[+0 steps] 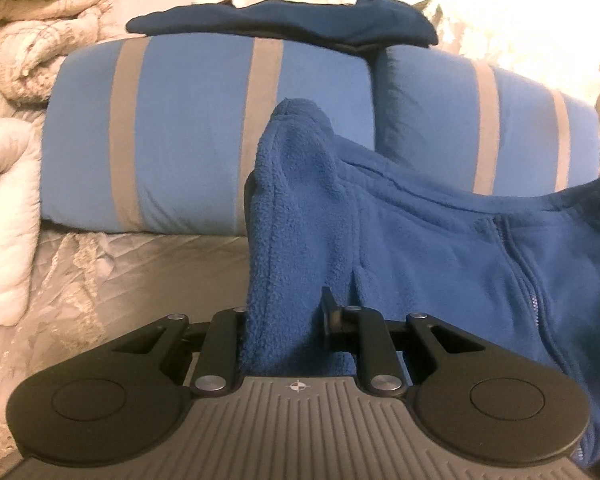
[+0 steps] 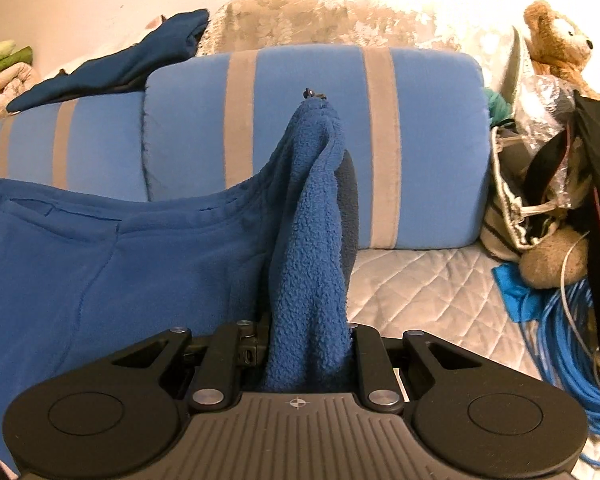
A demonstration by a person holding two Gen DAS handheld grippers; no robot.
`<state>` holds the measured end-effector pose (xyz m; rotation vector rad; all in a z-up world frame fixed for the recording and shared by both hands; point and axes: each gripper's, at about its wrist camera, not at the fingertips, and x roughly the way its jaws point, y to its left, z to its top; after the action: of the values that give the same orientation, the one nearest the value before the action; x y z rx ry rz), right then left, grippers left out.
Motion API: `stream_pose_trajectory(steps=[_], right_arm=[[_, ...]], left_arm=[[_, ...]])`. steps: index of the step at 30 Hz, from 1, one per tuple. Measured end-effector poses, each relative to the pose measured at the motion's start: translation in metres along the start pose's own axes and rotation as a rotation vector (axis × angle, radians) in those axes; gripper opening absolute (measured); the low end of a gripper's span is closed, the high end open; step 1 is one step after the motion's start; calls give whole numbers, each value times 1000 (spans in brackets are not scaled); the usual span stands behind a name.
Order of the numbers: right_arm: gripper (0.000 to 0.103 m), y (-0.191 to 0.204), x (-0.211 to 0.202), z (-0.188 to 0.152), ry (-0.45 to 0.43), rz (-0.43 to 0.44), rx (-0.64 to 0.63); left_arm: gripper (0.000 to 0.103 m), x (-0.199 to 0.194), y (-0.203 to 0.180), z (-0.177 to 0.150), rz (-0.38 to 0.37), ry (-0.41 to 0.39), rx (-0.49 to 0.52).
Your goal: Fold large clothes
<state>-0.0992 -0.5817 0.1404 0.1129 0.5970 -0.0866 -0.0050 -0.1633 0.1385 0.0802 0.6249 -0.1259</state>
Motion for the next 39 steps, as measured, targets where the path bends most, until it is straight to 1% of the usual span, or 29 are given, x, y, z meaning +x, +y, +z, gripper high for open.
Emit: stream_pose_trajectory(steps=[3, 6, 9, 12, 14, 15, 16, 17, 18, 19, 20, 21, 22, 24, 25, 28, 33, 34, 36, 39], right_arm=[[20, 14, 3, -4, 7, 21, -10], [20, 36, 4, 0, -8, 52, -38], [20, 65, 4, 15, -40, 108, -55], [21, 110, 8, 41, -91, 159, -96], [32, 142, 20, 57, -135, 172, -105], [57, 163, 31, 62, -159, 156, -152], [89, 182, 43, 64, -171, 124, -197], [99, 196, 50, 65, -188, 96, -222], [103, 208, 54, 63, -212, 90, -241], [103, 216, 55, 61, -222, 104, -260], [103, 221, 54, 59, -217, 123, -275], [103, 224, 53, 57, -214, 150, -287], [103, 225, 52, 54, -216, 171, -298], [103, 227, 50, 49, -227, 190, -325], [103, 227, 48, 46, -240, 197, -331], [103, 222, 45, 36, -272, 228, -339], [103, 206, 37, 31, -252, 235, -310], [103, 199, 31, 30, -250, 242, -307], [103, 185, 19, 26, -247, 250, -307], [103, 157, -2, 20, -244, 234, -310]], left_arm=[[22, -5, 13, -4, 27, 4, 2], [21, -14, 33, -1, 62, -9, 1], [21, -34, 64, 16, 121, -57, -4], [24, -49, 101, 47, 200, -108, -10], [36, -43, 127, 66, 270, -135, -22], [41, -33, 137, 74, 327, -140, -1], [55, -21, 146, 82, 423, -133, 24], [64, -13, 150, 85, 508, -136, 41], [67, -10, 154, 88, 589, -151, 52], [72, -11, 157, 89, 639, -168, 49], [79, -15, 157, 90, 657, -181, 30], [82, -23, 159, 89, 656, -194, -6], [82, -30, 159, 86, 634, -201, -38], [82, -44, 155, 79, 556, -209, -72], [82, -50, 152, 75, 531, -214, -76], [82, -71, 141, 64, 481, -236, -79], [82, -93, 129, 52, 394, -249, -87], [82, -90, 132, 49, 380, -248, -86], [82, -91, 126, 41, 335, -242, -69], [82, -88, 114, 25, 276, -224, -41]])
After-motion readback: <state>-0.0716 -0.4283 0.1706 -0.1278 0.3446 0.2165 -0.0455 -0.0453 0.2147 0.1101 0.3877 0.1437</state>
